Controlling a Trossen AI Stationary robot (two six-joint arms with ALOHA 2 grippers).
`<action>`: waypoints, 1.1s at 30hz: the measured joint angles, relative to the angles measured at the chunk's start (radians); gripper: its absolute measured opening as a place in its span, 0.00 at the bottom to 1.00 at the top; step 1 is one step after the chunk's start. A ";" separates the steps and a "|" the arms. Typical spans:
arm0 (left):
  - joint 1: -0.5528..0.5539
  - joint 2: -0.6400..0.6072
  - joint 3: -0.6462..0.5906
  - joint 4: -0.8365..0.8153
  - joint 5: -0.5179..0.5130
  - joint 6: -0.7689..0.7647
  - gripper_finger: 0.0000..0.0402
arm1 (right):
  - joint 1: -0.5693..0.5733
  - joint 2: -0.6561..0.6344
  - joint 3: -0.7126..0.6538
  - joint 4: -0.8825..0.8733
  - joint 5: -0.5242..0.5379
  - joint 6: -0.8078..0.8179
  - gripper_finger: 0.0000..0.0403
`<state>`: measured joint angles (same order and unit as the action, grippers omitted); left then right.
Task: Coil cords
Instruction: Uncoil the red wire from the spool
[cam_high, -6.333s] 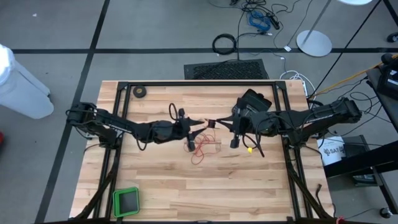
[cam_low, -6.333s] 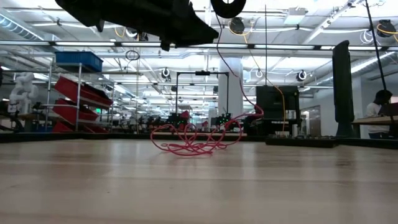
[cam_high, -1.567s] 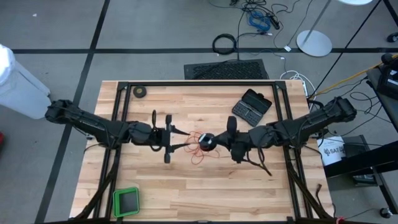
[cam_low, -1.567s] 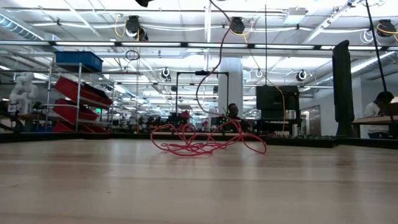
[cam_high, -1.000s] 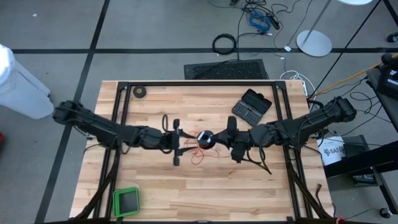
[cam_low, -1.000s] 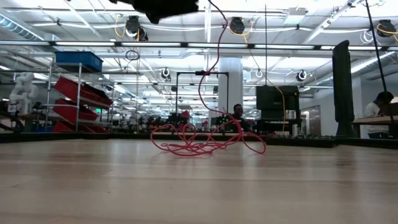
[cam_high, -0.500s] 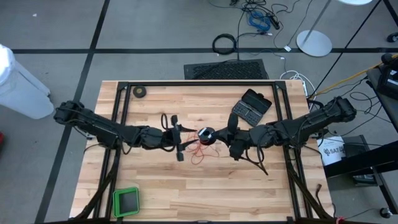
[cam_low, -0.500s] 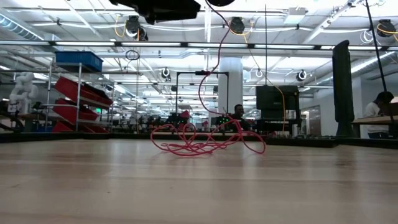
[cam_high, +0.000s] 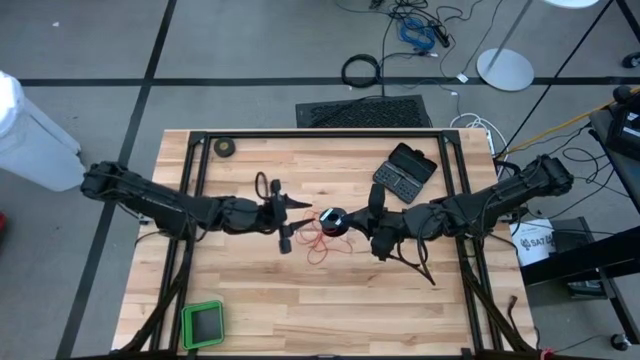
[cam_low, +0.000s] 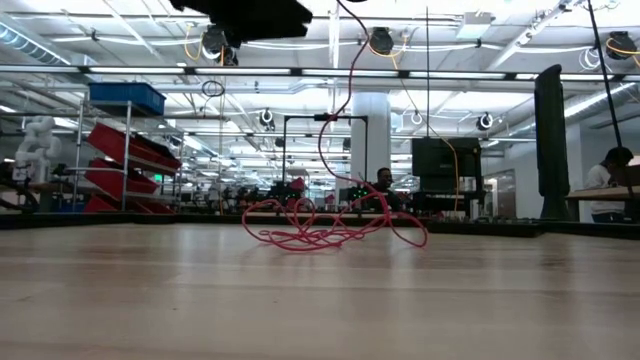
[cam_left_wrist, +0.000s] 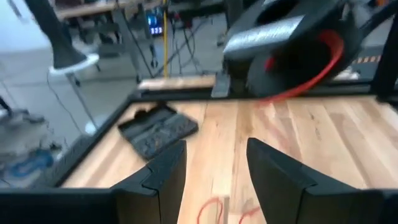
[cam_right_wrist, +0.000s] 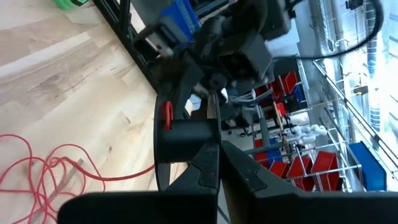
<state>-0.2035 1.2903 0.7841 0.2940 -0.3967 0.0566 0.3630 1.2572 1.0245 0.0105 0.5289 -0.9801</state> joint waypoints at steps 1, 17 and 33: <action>0.007 0.000 0.000 -0.015 0.020 -0.011 0.44 | 0.000 0.000 0.000 0.000 0.000 0.000 0.00; 0.101 0.016 -0.093 0.077 0.156 -0.027 0.44 | -0.001 0.000 0.000 0.000 0.052 0.031 0.00; 0.111 0.190 -0.166 0.592 0.212 -0.025 0.44 | -0.001 -0.001 0.000 0.009 0.042 0.028 0.00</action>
<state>-0.0923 1.4808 0.6186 0.8858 -0.1842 0.0312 0.3618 1.2564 1.0245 0.0196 0.5705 -0.9518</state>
